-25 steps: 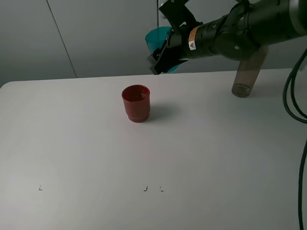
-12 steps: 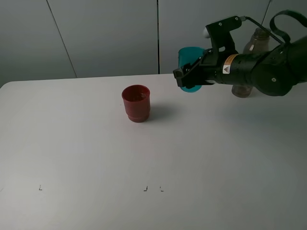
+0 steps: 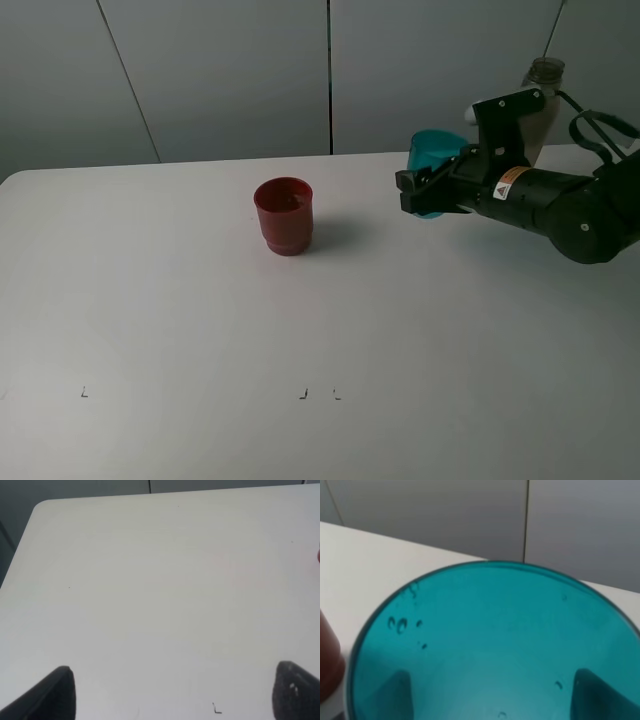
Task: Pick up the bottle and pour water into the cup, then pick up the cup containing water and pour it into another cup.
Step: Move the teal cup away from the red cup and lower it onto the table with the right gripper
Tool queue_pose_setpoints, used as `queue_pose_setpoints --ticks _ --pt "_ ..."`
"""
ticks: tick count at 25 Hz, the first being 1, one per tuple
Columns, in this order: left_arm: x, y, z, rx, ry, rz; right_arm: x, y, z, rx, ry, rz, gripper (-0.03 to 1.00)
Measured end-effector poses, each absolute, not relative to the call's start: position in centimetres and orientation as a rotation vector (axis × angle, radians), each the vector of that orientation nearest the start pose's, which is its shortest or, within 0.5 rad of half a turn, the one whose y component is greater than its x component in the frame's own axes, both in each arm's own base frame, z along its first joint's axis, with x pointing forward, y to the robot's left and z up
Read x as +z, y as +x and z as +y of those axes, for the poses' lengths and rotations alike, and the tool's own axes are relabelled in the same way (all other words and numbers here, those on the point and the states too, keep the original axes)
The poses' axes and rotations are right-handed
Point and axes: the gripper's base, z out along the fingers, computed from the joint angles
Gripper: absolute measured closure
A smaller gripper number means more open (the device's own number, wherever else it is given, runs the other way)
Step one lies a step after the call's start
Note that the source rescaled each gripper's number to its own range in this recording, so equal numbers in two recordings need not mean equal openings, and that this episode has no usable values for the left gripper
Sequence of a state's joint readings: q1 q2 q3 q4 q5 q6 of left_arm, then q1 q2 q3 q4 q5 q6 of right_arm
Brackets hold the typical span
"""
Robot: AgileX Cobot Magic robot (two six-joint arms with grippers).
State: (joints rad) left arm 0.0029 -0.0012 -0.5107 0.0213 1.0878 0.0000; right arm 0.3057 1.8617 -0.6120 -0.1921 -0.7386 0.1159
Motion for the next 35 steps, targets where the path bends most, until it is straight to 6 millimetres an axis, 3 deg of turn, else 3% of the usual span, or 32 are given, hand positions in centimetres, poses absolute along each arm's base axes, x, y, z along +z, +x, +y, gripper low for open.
queue_pose_setpoints --ticks 10,21,35 --pt "27.8 -0.7 0.2 0.027 -0.004 2.059 7.7 30.3 10.4 0.185 -0.533 1.981 0.91" --pt "27.8 -0.7 0.2 0.027 -0.004 2.059 6.5 30.3 10.5 0.199 -0.512 1.959 0.91" --pt "27.8 -0.7 0.2 0.027 -0.004 2.059 6.4 30.3 10.5 0.224 -0.475 1.956 0.9"
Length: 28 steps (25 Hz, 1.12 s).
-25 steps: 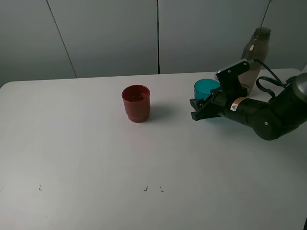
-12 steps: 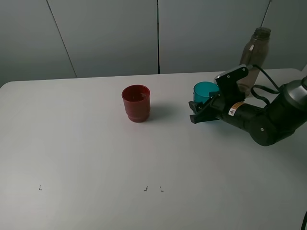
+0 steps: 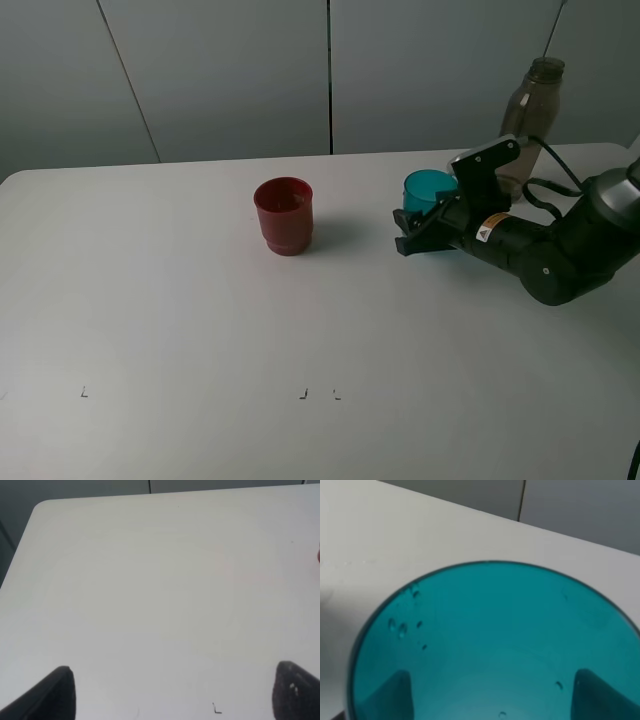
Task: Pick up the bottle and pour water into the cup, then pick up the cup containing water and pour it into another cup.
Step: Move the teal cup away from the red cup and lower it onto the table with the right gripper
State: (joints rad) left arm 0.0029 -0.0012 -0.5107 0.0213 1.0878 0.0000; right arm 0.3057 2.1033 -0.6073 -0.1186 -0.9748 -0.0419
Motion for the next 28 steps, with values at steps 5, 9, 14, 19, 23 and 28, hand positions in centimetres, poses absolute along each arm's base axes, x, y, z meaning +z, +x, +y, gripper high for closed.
queue_pose_setpoints --ticks 5,9,14,19,23,28 --pt "27.8 -0.75 0.17 0.027 -0.004 2.059 6.44 30.32 10.51 0.24 -0.451 1.963 0.9" --pt "27.8 -0.75 0.17 0.027 -0.004 2.059 6.19 30.22 10.45 0.235 -0.457 1.992 0.9" --pt "27.8 -0.75 0.17 0.027 -0.004 2.059 6.16 30.2 10.44 0.235 -0.458 1.996 0.9" --pt "27.8 -0.75 0.17 0.027 -0.004 2.059 5.91 30.24 10.45 0.235 -0.455 1.995 0.9" --pt "27.8 -0.75 0.17 0.027 -0.004 2.059 5.91 30.58 10.54 0.234 -0.452 1.988 0.9" --pt "27.8 -0.75 0.17 0.027 -0.004 2.059 6.0 30.88 10.63 0.233 -0.452 1.987 0.9"
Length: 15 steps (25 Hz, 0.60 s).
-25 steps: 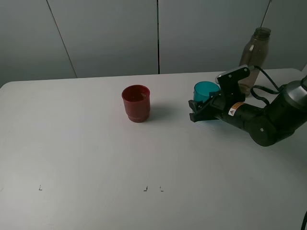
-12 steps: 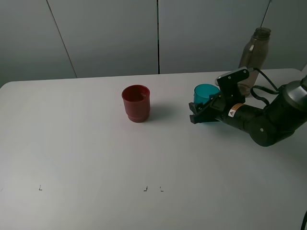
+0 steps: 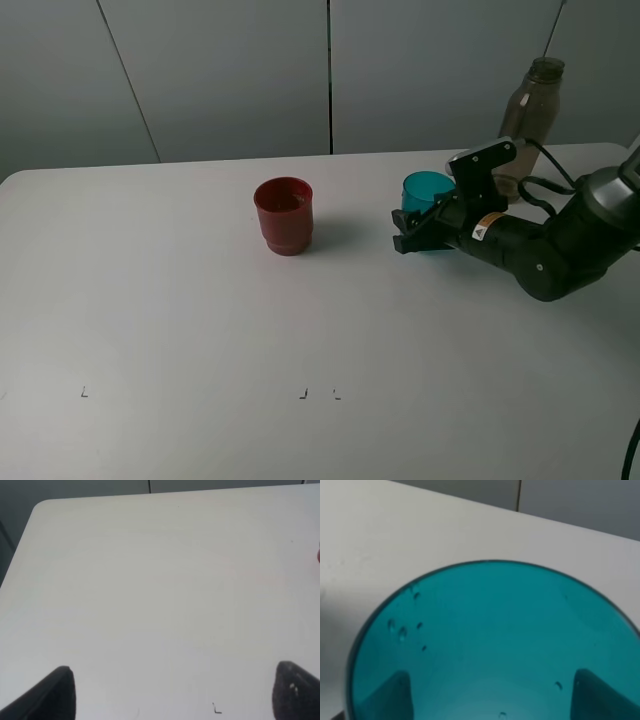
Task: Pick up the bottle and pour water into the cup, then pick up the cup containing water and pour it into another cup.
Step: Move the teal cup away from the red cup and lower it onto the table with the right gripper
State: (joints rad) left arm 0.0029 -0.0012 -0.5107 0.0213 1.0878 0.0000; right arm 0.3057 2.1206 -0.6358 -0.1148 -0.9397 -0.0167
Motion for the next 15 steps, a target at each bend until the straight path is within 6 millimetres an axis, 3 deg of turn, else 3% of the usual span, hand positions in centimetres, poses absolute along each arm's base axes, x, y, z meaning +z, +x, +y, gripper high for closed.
queue_pose_setpoints --ticks 4,6,8,13,15 --pt "27.8 -0.75 0.17 0.027 -0.004 2.059 5.95 30.86 10.62 0.232 -0.454 1.993 0.89" --pt "27.8 -0.75 0.17 0.027 -0.004 2.059 5.95 30.85 10.63 0.233 -0.456 1.992 0.82" --pt "27.8 -0.75 0.17 0.027 -0.004 2.059 5.95 30.84 10.64 0.234 -0.458 1.992 0.65" --pt "27.8 -0.75 0.17 0.027 -0.004 2.059 5.95 30.84 10.64 0.244 -0.441 1.996 0.07" --pt "27.8 -0.75 0.17 0.027 -0.004 2.059 5.95 30.84 10.64 0.257 -0.421 2.002 -0.01"
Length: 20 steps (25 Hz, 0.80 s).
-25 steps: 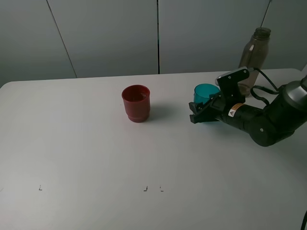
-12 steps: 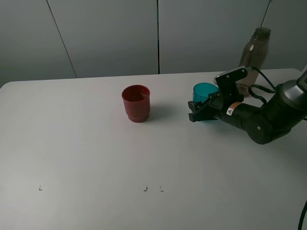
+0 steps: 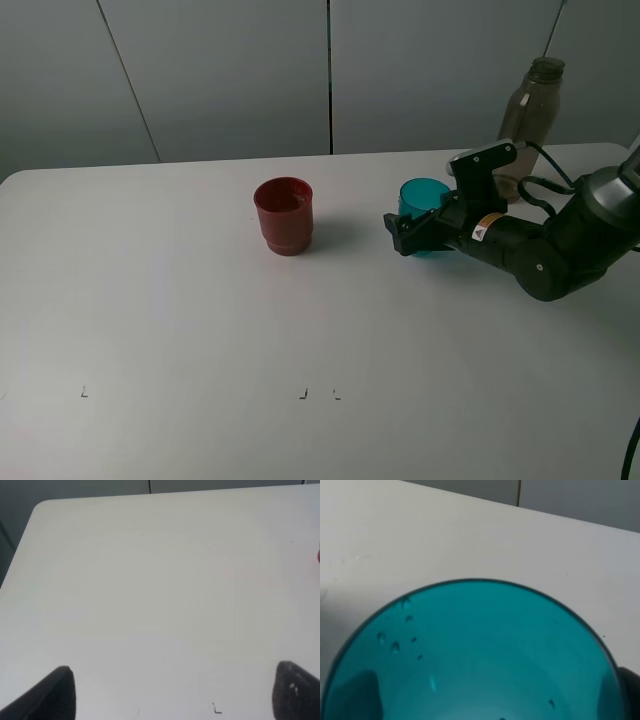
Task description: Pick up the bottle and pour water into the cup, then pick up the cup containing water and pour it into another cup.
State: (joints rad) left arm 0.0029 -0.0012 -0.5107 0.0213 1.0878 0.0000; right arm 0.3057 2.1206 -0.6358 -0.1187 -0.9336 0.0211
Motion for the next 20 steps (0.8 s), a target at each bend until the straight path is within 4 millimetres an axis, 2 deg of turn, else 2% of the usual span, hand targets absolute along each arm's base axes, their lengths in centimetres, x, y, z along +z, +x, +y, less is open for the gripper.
queue_pose_setpoints --ticks 8,11,15,20 --pt "27.8 -0.7 0.2 0.027 -0.004 2.059 6.0 30.3 10.5 0.266 -0.405 2.029 -0.02" --pt "27.8 -0.7 0.2 0.032 0.003 2.059 6.3 29.8 10.4 0.259 -0.447 2.105 -0.02" --pt "27.8 -0.7 0.2 0.032 0.003 2.059 7.9 29.3 10.2 0.259 -0.448 2.206 -0.03" --pt "27.8 -0.7 0.2 0.032 0.003 2.059 11.1 28.1 9.5 0.204 -0.429 2.332 -0.03"
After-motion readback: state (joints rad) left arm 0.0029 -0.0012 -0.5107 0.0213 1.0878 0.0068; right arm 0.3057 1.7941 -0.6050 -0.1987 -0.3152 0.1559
